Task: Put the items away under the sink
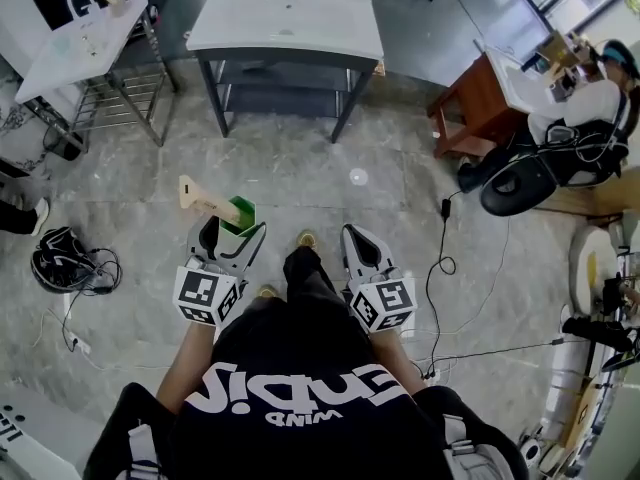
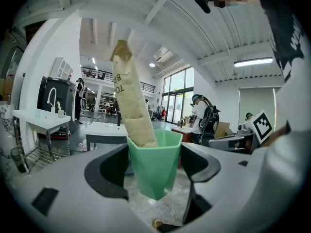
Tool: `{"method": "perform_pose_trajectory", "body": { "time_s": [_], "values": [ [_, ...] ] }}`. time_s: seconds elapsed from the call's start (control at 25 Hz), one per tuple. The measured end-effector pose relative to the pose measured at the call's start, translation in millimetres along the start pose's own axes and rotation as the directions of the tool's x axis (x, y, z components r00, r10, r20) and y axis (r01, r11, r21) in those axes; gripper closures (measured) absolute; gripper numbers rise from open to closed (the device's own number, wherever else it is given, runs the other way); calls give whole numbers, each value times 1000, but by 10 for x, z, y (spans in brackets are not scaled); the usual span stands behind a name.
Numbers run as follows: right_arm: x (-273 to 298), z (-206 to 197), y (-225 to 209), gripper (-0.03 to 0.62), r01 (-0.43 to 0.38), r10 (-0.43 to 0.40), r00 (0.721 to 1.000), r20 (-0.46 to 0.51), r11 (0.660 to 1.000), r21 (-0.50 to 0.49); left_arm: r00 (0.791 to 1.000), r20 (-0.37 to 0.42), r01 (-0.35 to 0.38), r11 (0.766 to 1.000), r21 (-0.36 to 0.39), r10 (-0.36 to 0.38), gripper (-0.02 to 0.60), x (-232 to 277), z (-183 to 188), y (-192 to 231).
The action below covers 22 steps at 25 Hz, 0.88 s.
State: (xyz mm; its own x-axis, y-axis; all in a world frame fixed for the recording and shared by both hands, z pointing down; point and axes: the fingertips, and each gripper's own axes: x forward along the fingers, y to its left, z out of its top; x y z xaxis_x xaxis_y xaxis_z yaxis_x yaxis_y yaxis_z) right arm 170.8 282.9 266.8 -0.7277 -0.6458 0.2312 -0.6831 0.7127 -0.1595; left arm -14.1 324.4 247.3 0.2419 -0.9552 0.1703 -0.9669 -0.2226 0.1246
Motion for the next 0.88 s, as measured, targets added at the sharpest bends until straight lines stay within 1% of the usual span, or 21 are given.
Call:
{"method": "perform_pose_trajectory", "body": {
  "time_s": [0.2,0.56,0.88],
  "values": [
    [206,29,-126,576,9,-9,1000,-1,1000,-1,1000,-4,19,1000,4,-19,230,284,24,79],
    [609,236,-322,576,7,-7,1000,3,1000,7,998,0,61,998,21,-61,230,751,278,199],
    [939,441,-695,576,-1,1,1000,4,1000,3,997,-15,77,997,24,-76,230,1208,436,282]
  ]
}}
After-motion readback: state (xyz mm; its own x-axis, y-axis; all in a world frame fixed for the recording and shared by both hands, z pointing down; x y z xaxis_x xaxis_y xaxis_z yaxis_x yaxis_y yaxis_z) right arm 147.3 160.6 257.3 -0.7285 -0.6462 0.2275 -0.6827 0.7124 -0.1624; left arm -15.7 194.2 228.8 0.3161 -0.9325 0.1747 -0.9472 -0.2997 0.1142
